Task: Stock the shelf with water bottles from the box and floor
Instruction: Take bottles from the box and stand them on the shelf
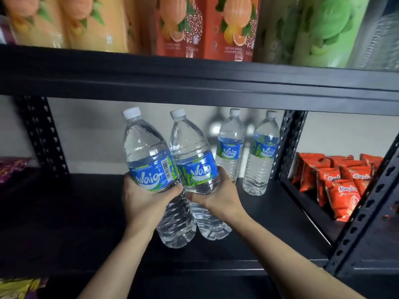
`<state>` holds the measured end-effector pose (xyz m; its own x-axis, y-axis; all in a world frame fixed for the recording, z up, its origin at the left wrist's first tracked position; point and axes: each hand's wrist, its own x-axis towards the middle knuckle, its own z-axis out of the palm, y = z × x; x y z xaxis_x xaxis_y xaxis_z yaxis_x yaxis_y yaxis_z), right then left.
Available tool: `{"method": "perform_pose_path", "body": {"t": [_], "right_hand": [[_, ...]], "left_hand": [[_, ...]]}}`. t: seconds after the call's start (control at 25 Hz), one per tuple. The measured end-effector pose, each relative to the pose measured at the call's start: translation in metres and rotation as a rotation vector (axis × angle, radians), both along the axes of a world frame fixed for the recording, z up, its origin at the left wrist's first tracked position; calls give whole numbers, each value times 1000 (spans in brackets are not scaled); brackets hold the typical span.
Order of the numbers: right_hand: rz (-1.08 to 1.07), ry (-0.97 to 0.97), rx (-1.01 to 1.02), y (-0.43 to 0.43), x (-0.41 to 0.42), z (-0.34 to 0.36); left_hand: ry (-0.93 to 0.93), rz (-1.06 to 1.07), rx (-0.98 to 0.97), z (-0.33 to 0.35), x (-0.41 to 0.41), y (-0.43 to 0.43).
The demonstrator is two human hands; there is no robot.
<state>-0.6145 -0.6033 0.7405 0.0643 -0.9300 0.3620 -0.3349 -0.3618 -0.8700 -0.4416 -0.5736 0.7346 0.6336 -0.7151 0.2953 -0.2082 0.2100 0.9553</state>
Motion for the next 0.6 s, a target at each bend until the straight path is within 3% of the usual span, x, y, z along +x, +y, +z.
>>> {"method": "perform_pose_path", "body": {"t": [0.32, 0.6], "right_hand": [[-277, -226, -89, -85, 65, -13], [-346, -186, -44, -127, 69, -17]], "left_hand": [[-61, -15, -37, 21, 47, -41], [-141, -44, -58, 23, 66, -51]]}}
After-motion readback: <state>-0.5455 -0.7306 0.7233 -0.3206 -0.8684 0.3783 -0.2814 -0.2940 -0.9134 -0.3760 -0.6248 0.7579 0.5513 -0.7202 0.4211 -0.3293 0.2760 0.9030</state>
